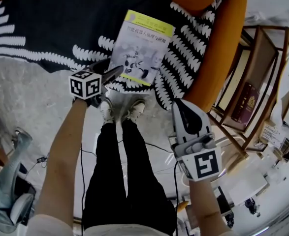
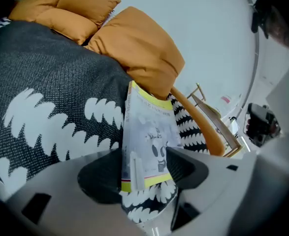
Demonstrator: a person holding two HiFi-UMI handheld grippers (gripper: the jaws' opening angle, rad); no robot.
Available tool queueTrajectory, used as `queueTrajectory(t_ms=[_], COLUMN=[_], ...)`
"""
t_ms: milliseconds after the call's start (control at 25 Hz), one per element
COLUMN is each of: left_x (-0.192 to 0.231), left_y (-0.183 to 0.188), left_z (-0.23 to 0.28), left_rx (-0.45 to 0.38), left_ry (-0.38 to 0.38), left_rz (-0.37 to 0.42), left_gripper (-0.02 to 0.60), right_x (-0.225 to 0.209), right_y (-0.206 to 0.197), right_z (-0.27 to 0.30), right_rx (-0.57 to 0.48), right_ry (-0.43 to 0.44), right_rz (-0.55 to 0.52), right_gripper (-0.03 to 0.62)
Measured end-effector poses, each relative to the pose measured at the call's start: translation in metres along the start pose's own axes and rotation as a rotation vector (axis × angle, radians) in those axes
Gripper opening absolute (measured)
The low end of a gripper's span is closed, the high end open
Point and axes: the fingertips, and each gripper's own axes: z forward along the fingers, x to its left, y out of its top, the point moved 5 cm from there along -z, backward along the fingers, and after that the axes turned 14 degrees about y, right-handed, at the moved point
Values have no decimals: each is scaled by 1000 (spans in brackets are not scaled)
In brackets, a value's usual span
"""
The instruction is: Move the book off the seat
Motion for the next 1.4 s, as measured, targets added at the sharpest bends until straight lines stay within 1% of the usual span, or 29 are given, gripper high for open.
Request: queueTrajectory(t_ms=[80,160,240,320,400,480,560,600,680,720,800,920,1080,1160,1280,1400], left_x=[-13,-24,-24,-18,-15,-15,-13,-12,-15,-17,-21,-32,-48,-57,-81,-100], left_y=[4,7,5,-1,-4,1,5,5,6,7,12,20,27,29,31,45], left_z=[-13,-25,-24,-8,15,34,41,40,34,30,20,3,-20,-34,-56,-72], left_rx=[-36,-85,-102,-57,16,83,117,113,87,74,48,2,-20,-21,-20,-30], left_ry=[-57,-109,-109,-94,-91,-57,-17,-21,-46,-54,-59,-82,-97,-114,-149,-178], left_rz=[-28,-91,-138,-148,-121,-86,-81,-100,-139,-146,-144,-164,-245,-274,-274,-229], left_gripper=[290,290,290,290,290,285,191,179,132,113,95,86,79,78,78,78], right_x=[2,3,5,7,7,6,5,6,8,9,12,16,23,28,37,45], right_y=[2,6,7,5,2,-1,-3,-3,0,1,6,15,27,34,43,50], right_z=[0,2,3,4,6,8,7,6,2,-1,-5,-11,-24,-34,-54,-66], right_rx=[-2,-8,-12,-8,3,15,23,23,20,17,3,-31,-70,-82,-91,-117], right_ry=[-1,-4,-4,-3,-1,-1,-4,-6,-8,-10,-16,-27,-44,-54,-69,-89], right_rz=[0,-1,2,0,-11,-12,-4,-2,-3,-4,-2,3,1,3,4,-1], right_gripper=[21,21,21,21,21,21,21,21,21,21,21,21,21,21,21,21])
